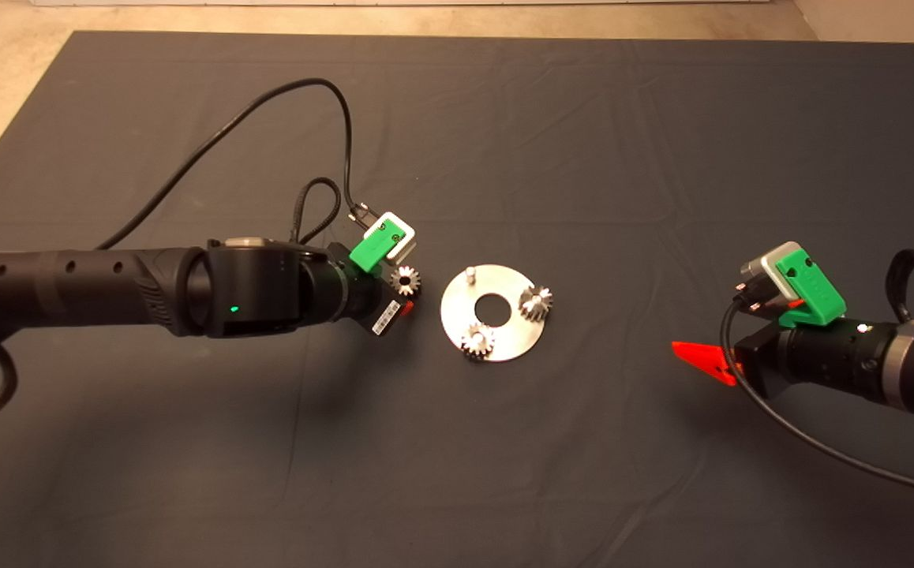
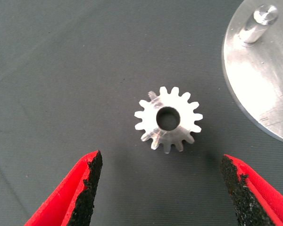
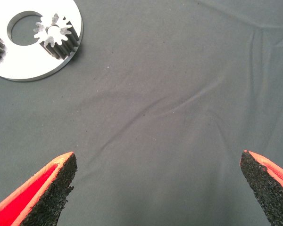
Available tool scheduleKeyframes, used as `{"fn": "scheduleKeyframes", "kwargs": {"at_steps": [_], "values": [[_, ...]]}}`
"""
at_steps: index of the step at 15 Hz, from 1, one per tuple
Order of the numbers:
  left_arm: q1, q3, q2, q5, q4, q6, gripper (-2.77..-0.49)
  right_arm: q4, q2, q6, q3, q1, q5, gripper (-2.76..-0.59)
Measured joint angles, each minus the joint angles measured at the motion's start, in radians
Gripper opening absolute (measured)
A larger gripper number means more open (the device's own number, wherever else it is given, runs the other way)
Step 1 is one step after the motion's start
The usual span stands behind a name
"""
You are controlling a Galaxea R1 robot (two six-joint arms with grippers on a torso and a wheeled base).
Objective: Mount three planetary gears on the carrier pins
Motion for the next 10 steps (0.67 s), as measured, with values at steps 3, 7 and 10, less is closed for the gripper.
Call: {"fn": "scheduleKeyframes", "kwargs": {"at_steps": [3,7,10], "values": [[0.000,-0.026,0.004,-0.028,-0.001,0.000,-1.50,0.000,0.011,0.000,0.000,0.000,-0.003,-0.76],[0.000,-0.064,0.016,-0.038,-0.023,0.022,-1.50,0.000,0.011,0.000,0.001,0.000,-0.004,-0.76],[0.000,-0.092,0.042,-0.041,-0.089,0.085,-1.50,0.000,0.011,0.000,0.001,0.000,-0.005,-0.76]]}}
